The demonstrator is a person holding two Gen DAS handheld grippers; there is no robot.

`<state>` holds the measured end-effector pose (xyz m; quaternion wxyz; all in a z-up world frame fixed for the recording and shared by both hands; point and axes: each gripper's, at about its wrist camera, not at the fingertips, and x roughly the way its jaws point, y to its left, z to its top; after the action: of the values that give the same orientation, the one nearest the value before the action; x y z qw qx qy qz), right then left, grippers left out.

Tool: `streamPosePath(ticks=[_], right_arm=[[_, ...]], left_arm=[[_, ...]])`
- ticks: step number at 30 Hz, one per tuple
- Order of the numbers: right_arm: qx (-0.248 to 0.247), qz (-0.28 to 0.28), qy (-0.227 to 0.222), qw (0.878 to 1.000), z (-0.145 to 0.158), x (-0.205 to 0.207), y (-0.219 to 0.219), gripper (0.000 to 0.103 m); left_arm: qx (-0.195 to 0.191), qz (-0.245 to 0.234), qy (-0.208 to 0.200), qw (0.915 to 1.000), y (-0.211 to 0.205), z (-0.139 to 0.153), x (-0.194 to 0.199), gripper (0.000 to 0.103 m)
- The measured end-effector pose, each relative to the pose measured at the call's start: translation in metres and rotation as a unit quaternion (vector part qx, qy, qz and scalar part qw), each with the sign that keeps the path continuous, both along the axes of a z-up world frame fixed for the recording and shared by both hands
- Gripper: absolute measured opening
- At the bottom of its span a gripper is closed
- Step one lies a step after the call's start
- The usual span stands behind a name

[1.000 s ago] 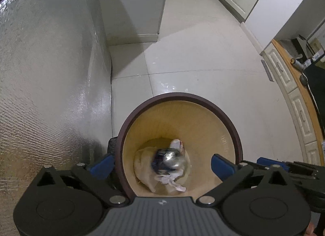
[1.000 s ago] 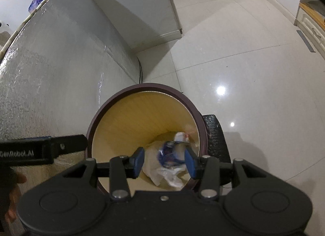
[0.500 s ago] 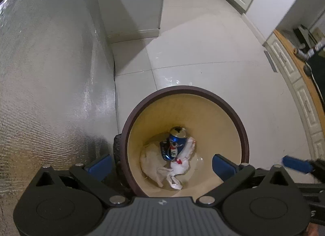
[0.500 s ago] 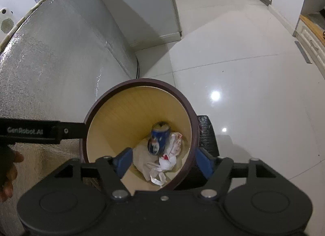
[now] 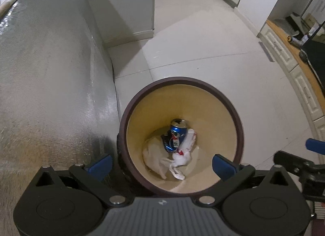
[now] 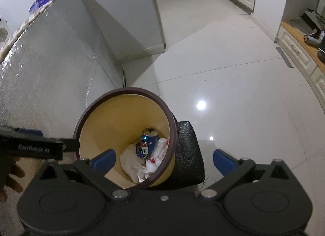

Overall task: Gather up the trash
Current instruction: 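Open the left tool to drop the Pepsi can into the wastebasket, then move both tools back to the table toward the teal cap and plastic bag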

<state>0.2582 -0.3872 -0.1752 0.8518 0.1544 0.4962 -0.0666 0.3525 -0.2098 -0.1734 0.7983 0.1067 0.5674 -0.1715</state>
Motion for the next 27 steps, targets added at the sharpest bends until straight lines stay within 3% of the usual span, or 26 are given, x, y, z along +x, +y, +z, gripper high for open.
streamPosePath(ticks=[14, 27], right_arm=[[-0.007, -0.004, -0.032, 0.999, 0.025, -0.026, -0.004, 0.103], [-0.025, -0.009, -0.086, 0.996, 0.073, -0.082, 0.003, 0.103]], left_arm=[[-0.003, 0.004, -0.050, 0.9987, 0.018, 0.047, -0.045, 0.103], [-0.040, 0.005, -0.103, 0.9938, 0.051, 0.094, -0.104, 0.103]])
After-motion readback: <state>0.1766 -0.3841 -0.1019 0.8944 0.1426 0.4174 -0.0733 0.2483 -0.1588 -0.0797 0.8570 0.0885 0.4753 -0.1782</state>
